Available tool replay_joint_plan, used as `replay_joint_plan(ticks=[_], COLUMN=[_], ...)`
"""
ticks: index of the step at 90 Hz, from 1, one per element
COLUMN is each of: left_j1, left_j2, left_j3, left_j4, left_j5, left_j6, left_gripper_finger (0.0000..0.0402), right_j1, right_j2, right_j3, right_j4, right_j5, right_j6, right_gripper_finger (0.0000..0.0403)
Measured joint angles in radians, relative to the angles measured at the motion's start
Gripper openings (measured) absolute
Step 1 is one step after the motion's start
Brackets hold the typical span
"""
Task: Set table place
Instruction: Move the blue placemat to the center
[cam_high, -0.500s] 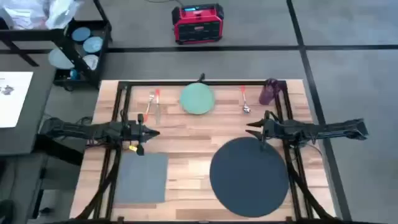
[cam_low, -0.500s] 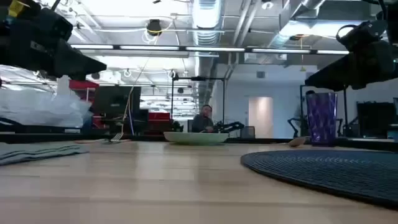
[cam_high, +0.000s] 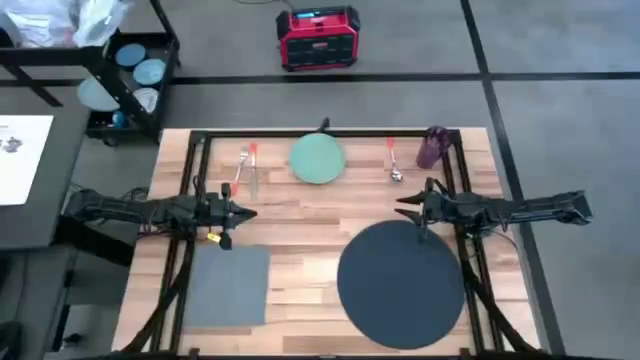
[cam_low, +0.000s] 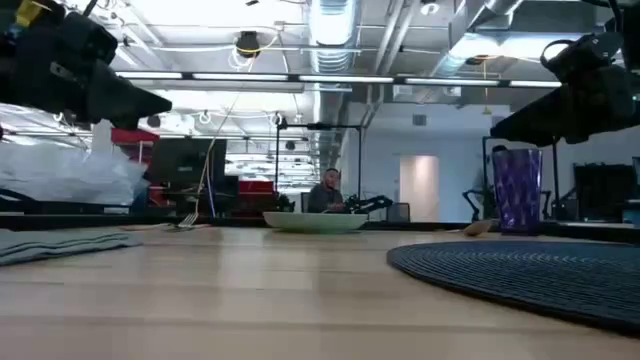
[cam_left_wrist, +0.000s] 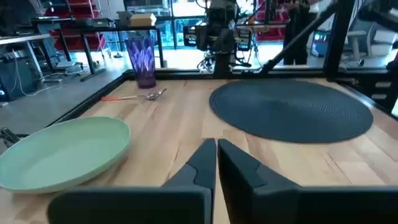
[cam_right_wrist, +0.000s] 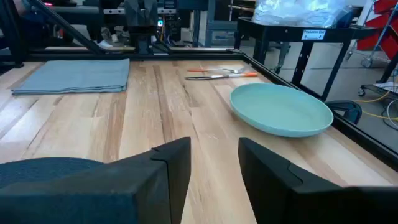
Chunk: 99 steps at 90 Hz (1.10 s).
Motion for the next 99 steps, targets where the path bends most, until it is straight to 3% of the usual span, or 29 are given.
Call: replay_joint_plan(ticks=[26, 50, 63, 85, 99], left_j1=[0.000, -0.003, -0.005, -0.003, -0.002], left_j2=[0.000, 0.074, 0.267, 0.744, 1.030], left_j3=[0.029, 0.225, 0.450, 0.906, 1.145], left_j4=[0.021, 0.030, -0.076, -0.565, -0.745], left_j5=[-0.002, -0.042, -0.045, -0.180, -0.102], left_j6=[-0.026, -0.048, -0.036, -0.019, 0.007], left_gripper_finger=[0.0000, 0.0000, 0.0000, 0.0000, 0.0000], right_j1=[0.000, 0.000, 0.000, 0.000, 0.001], right_j2=[0.000, 0.000, 0.000, 0.000, 0.000], right_j3=[0.000, 0.000, 0.000, 0.000, 0.000], right_j4=[0.002, 0.038, 0.038, 0.038, 0.037], right_j5=[0.000, 0.000, 0.000, 0.000, 0.000], right_j6=[0.000, -0.008, -0.008, -0.008, -0.008], right_gripper_finger=[0.0122, 0.0122, 0.0122, 0.0122, 0.0122])
